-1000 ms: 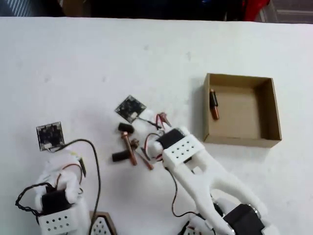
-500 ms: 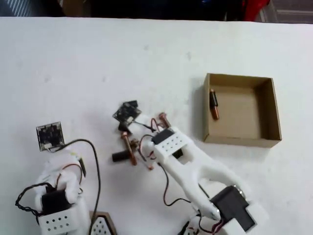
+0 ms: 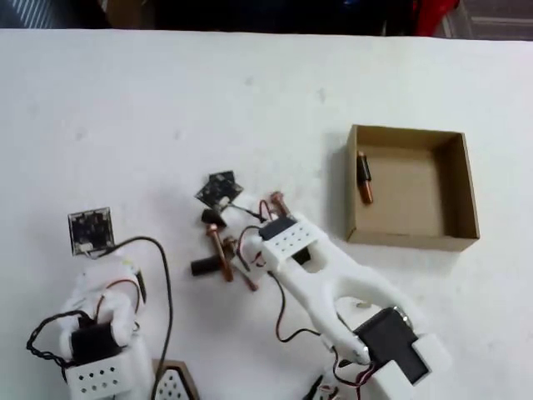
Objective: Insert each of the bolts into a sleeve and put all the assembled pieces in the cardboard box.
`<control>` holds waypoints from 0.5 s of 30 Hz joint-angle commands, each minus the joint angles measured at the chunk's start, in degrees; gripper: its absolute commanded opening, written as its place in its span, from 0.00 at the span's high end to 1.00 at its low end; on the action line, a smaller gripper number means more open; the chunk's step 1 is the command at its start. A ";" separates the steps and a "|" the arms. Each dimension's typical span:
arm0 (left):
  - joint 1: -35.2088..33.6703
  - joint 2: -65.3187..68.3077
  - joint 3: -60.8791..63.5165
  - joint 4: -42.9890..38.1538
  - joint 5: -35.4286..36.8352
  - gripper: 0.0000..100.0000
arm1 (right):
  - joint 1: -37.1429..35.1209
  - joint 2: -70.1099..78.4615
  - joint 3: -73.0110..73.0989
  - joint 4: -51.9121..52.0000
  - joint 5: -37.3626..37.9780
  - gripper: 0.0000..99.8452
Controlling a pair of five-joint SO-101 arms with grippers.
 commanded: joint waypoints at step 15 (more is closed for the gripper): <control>-0.22 -0.57 -0.35 -1.93 -0.70 0.98 | 1.36 0.31 -0.79 -0.22 0.44 0.98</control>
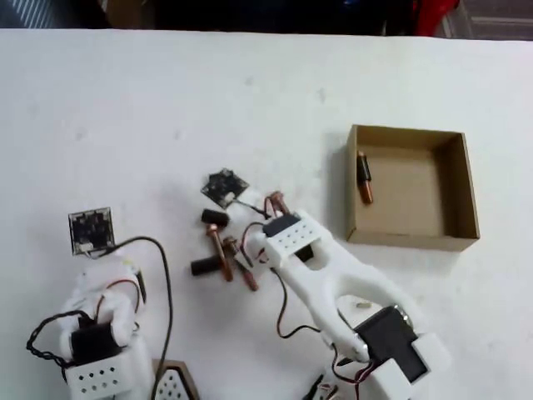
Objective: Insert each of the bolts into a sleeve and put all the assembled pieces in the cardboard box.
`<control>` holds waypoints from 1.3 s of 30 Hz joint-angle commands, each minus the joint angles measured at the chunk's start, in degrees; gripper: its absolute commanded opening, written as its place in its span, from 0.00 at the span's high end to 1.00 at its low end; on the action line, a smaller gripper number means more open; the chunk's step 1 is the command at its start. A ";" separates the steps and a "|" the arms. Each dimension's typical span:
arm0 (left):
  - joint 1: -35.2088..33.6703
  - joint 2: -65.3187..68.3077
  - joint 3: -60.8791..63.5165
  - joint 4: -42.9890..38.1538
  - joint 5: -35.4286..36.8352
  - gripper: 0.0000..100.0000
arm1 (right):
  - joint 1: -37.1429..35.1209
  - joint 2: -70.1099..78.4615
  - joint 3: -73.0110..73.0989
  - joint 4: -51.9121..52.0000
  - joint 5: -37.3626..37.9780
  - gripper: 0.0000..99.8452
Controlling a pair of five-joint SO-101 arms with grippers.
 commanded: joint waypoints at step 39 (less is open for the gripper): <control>2.59 -0.57 0.26 -1.41 -0.70 0.98 | 13.67 -52.70 2.29 16.57 -3.87 0.98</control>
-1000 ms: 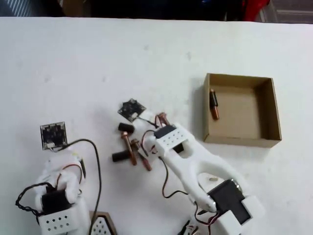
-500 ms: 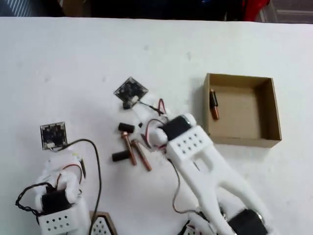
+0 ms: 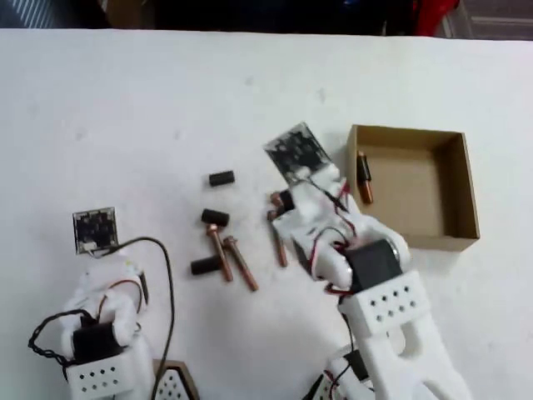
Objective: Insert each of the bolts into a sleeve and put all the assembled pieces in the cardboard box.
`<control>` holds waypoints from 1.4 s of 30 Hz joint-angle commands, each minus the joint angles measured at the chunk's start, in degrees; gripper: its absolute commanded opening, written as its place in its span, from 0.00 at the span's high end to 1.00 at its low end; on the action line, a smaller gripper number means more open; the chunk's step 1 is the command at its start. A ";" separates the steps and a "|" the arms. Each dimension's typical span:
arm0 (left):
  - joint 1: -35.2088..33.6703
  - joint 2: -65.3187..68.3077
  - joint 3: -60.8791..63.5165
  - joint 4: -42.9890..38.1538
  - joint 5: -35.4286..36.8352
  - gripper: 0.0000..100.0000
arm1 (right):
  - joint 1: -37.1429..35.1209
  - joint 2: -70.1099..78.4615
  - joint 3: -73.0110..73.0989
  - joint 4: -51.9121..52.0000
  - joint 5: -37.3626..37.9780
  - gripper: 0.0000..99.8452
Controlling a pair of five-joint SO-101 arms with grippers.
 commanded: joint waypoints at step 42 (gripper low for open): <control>16.84 -0.40 -20.13 3.87 3.08 0.98 | 11.38 -46.99 40.18 -13.58 -3.43 0.98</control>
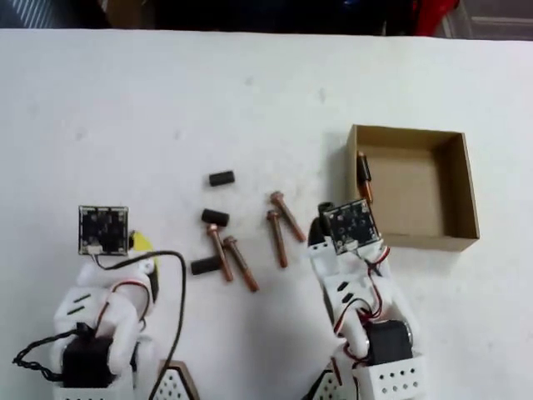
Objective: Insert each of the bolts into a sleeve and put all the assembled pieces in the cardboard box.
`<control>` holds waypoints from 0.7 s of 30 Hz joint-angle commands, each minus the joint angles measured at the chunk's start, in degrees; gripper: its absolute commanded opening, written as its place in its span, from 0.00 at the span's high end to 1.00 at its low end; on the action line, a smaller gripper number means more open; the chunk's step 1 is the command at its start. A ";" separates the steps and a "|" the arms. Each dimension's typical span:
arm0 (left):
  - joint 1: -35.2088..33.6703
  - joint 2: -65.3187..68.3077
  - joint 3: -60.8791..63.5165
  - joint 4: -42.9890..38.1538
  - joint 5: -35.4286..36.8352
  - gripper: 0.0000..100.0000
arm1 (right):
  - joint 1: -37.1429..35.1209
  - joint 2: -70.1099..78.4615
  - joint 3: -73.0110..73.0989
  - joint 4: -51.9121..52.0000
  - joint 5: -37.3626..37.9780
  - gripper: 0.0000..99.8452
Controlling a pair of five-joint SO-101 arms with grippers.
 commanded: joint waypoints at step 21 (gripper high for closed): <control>3.03 36.53 -26.90 1.85 1.67 0.98 | 4.62 -6.46 2.99 0.40 -1.85 0.98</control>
